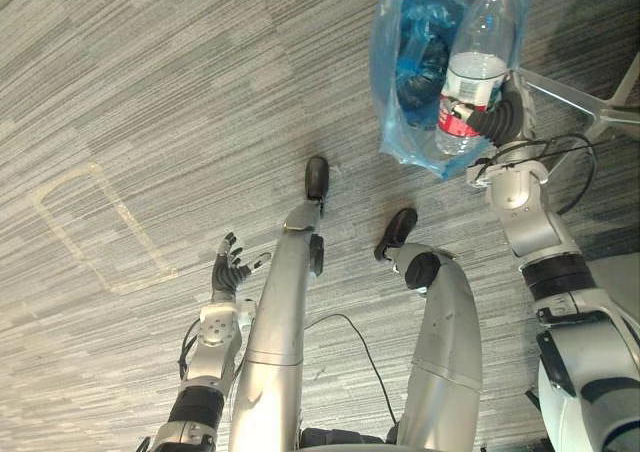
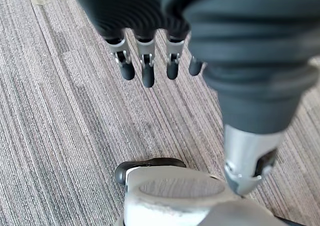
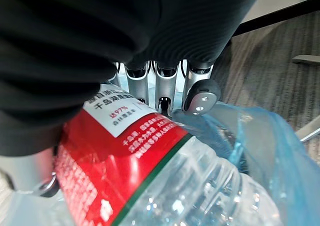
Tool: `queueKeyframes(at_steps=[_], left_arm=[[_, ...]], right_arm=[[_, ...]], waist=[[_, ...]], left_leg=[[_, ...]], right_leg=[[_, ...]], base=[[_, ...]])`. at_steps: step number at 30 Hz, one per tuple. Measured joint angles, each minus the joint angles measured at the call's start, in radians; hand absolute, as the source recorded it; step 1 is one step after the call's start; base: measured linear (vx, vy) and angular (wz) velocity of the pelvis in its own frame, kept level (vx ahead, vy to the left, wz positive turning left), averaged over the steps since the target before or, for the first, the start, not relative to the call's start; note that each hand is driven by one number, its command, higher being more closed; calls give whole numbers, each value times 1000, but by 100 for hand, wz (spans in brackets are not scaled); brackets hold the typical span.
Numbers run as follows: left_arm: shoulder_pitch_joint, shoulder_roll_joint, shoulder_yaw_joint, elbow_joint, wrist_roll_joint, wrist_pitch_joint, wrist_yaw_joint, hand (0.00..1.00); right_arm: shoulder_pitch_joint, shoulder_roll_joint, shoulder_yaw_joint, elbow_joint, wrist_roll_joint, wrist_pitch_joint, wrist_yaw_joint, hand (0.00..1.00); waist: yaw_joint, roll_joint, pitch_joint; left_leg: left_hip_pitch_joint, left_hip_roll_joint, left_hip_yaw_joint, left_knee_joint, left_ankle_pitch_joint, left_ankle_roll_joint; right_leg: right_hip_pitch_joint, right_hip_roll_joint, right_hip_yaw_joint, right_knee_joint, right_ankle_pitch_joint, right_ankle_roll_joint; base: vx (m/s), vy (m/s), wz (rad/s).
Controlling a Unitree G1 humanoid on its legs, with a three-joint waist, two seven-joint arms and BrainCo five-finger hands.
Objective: Gather rubbish on tea table into small bin, then transfer packed bag to large trash can.
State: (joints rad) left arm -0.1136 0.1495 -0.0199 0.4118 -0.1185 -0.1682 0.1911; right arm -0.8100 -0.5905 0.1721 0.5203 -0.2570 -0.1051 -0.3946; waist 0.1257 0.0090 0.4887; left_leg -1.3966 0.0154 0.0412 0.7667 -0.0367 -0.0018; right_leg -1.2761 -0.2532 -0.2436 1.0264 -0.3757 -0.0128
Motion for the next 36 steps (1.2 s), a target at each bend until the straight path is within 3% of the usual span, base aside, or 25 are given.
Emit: queueKeyframes(at_steps=[1, 2, 7, 10, 18, 36], left_arm=[[3, 0, -1, -2, 0, -1, 0, 0], [10, 0, -1, -7, 0, -1, 0, 0], [-26, 15, -23, 58, -1, -12, 0, 0], [-128, 14, -22, 153, -1, 13, 21, 0], [-142, 13, -16, 163, -1, 23, 23, 0], [-149, 14, 15, 193, 4, 47, 27, 0]], right_arm=[[-10, 0, 2, 13, 2, 1, 0, 100], [-21, 0, 2, 22, 3, 1, -2, 0], [-84, 3, 44, 28, 23, 0, -20, 0], [-114, 47, 68, 46, 28, -2, -39, 0], [-109, 90, 63, 38, 19, -3, -51, 0], [88, 132, 39, -118, -110, -6, -33, 0]], waist=[[1, 1, -1], [1, 2, -1], [-3, 2, -16], [-5, 1, -16], [-6, 1, -16], [-13, -5, -36]], left_leg=[[0, 0, 0, -1, 0, 0], [-1, 0, 0, -2, 1, -1], [-22, 7, 1, 4, 2, -3], [-23, 7, -2, 9, 3, -4], [-23, 10, -3, 9, 5, -9], [-14, 38, -10, 1, 14, -9]], right_leg=[[-1, 0, 0, 0, 0, 0], [-2, 0, 0, 0, 0, 0], [-24, 4, -1, 3, 0, -1], [-25, 4, -2, 16, 0, -1], [-26, 6, -2, 16, 2, -5], [-9, 35, -18, -17, 15, -23]], base=[[-49, 39, 1], [-37, 28, 1], [-56, 37, -2], [-57, 33, 2], [-73, 42, -1], [-65, 35, -4]])
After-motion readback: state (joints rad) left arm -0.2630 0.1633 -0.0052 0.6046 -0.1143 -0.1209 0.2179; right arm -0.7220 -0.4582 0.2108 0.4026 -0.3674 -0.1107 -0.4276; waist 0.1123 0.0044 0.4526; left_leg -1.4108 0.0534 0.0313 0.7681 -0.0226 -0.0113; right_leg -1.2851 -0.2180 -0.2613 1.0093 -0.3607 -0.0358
